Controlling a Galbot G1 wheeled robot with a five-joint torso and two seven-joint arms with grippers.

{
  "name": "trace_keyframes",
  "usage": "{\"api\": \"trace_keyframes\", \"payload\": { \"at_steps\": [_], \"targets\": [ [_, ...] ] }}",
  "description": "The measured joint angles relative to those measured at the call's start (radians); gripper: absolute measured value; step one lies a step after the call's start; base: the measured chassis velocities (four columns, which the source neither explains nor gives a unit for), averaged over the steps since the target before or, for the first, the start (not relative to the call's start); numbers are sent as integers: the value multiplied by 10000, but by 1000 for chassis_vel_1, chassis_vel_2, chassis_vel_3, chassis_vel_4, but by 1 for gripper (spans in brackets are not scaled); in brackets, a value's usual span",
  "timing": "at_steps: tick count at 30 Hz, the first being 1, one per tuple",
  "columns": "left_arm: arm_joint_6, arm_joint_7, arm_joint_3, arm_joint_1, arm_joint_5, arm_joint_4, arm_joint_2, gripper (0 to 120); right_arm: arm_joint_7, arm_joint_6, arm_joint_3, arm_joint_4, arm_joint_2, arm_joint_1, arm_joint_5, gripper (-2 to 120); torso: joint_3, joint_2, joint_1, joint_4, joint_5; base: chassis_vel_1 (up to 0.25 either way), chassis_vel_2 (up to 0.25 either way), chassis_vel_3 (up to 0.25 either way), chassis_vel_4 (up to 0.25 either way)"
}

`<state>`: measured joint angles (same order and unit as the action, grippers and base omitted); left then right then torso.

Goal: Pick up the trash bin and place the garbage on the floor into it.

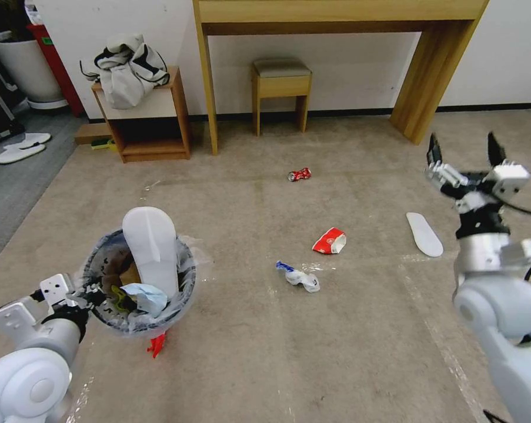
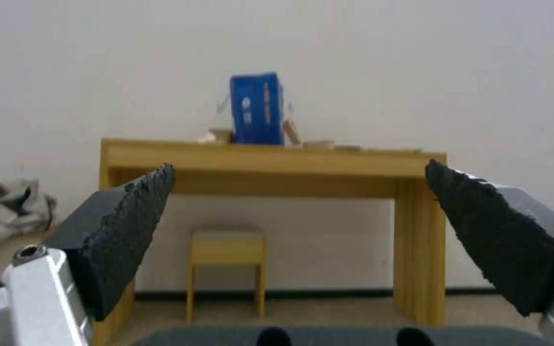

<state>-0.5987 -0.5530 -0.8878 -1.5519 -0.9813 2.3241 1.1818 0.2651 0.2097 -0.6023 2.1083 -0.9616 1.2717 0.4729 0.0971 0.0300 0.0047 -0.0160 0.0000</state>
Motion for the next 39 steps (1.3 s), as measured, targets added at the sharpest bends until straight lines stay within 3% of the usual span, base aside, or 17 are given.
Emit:
{"api": "trace_keyframes", "payload": {
  "at_steps": [12,39],
  "targets": [
    [87,198,0,-240,287,196,201,0,-293,95,94,52,-749,1083,-1202,100,-1,1,0,0,-1,0,0,0,0],
    [154,225,-219,-542,277,325,142,0,-178,-168,185,214,-570,1006,-1018,100,1,1,1,0,-2,-87,77,78,-84]
  ]
}}
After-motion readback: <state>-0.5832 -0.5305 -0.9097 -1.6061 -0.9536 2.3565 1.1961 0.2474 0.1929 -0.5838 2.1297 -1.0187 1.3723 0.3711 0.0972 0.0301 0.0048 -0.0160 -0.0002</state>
